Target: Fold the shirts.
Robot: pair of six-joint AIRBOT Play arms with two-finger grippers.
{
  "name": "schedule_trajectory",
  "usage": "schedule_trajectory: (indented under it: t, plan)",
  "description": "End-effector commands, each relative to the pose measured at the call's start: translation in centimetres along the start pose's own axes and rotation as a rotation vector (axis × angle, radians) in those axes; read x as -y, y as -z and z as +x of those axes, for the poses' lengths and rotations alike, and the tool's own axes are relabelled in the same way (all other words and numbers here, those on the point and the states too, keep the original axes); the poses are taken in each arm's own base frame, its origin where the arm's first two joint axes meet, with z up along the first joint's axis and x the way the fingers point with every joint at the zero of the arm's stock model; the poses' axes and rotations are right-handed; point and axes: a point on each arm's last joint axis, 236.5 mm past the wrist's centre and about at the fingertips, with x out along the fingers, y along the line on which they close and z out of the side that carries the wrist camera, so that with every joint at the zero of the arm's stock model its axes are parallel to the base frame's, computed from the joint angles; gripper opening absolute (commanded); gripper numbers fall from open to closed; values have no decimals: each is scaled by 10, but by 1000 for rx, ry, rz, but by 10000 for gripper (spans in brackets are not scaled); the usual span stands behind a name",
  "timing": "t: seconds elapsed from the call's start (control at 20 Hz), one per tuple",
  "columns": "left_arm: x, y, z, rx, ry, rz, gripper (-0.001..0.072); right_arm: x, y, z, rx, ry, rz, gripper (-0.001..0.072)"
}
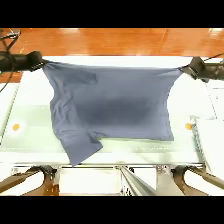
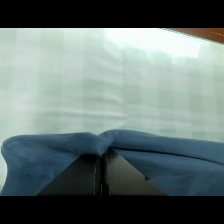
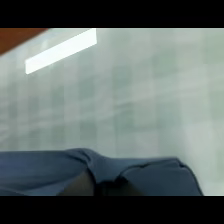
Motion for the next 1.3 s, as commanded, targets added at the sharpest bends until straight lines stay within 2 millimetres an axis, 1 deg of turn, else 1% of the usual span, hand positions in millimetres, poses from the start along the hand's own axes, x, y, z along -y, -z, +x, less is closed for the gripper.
schedule_trajectory:
  t: [0.0,0.05,0.1,0.15,0.25,0.3,0.35,0.4,0.55,0.6,0.7,0.75,0.8,0.85,0.9,0.95,1.05,1.1,1.2,1.25]
  plan:
    - [-2,4,64,-59,22,-87,26,17,-26,56,-24,-64,109,19]
    - [0,15,74,-106,26,-112,27,17,-27,64,-53,-77,122,19]
    - [0,26,79,-144,28,-119,27,19,-25,69,-75,-81,138,20]
    - [0,35,83,-180,29,-122,27,21,-22,72,-92,-83,142,20]
    - [-7,46,82,-229,21,-126,27,28,-11,72,-136,-54,115,20]
    - [-11,55,81,-267,17,-128,27,35,0,72,-180,-27,69,20]
    - [-16,67,79,-319,12,-130,27,41,15,72,-243,3,33,20]
    - [-20,82,76,-387,11,-114,27,50,31,71,-309,37,10,20]
    - [-39,125,62,-573,-25,-80,27,78,66,61,-464,141,8,20]
    - [-47,135,58,-611,-48,-70,27,83,74,59,-504,156,8,20]
    - [-48,153,54,-669,-47,-82,28,83,90,61,-564,151,12,20]
    - [-48,161,54,-689,-47,-86,28,82,97,65,-578,153,6,21]
    - [-48,170,53,-714,-48,-96,67,81,102,70,-583,161,9,30]
    - [-46,179,50,-745,-52,-116,272,83,107,72,-594,185,30,251]
    - [-44,185,43,-786,-44,-117,657,84,112,70,-613,202,42,642]
    - [-43,189,34,-824,-41,-126,702,86,115,64,-641,213,48,626]
    - [-45,191,13,-872,-36,-147,702,94,117,40,-677,243,77,625]
    - [-51,190,0,-882,-51,-144,702,103,113,20,-682,286,64,625]
    - [-74,199,-32,-886,-126,-133,702,130,108,-22,-625,420,33,624]
    - [-86,209,-46,-880,-163,-152,702,141,110,-36,-560,463,55,624]
